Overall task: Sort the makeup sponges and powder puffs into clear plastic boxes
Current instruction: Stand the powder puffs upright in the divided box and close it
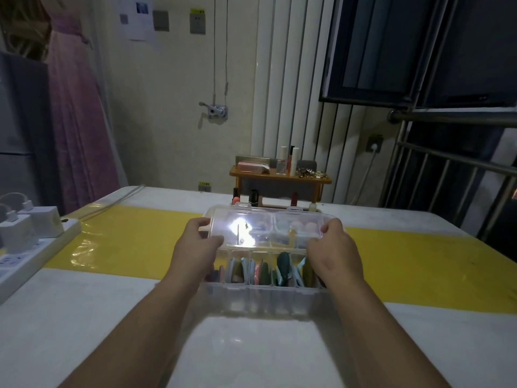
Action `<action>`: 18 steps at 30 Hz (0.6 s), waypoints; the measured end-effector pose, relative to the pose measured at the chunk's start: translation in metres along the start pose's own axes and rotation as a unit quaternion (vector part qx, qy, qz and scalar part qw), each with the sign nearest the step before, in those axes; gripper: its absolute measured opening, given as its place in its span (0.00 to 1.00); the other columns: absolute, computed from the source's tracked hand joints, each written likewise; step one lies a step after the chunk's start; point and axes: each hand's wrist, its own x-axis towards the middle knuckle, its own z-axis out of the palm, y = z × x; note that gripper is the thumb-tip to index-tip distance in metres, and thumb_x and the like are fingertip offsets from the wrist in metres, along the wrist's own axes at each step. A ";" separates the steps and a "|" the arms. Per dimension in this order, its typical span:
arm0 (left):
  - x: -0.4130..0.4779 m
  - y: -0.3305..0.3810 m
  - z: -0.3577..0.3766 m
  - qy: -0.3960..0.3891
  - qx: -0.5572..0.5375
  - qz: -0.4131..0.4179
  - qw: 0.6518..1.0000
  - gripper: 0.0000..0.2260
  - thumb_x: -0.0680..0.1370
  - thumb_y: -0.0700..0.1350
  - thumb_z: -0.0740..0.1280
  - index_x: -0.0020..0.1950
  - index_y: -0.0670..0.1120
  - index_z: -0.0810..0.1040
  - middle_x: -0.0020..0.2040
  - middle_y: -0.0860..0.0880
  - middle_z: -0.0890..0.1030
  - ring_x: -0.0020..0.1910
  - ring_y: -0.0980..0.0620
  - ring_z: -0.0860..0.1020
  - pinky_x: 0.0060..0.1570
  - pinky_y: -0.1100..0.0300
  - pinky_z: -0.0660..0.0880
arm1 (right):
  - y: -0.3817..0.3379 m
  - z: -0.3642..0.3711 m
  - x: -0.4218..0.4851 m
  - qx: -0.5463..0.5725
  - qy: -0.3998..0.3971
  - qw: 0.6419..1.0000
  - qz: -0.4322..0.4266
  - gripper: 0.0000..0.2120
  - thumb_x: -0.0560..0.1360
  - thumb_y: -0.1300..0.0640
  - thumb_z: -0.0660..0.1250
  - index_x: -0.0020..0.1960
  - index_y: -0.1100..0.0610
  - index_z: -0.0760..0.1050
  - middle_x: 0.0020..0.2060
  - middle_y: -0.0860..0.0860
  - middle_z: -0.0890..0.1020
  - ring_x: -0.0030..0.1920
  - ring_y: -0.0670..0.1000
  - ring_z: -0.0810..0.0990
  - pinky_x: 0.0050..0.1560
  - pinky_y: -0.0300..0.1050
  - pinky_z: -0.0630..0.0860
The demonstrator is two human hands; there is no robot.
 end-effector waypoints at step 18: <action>-0.011 0.018 -0.010 -0.005 -0.139 0.005 0.990 0.24 0.83 0.62 0.49 0.52 0.43 0.74 0.48 0.42 0.79 0.46 0.45 0.78 0.41 0.53 0.74 | 0.013 -0.012 -0.012 0.423 0.023 0.903 0.071 0.29 0.75 0.28 0.49 0.54 0.49 0.75 0.50 0.53 0.83 0.52 0.58 0.82 0.56 0.62 0.79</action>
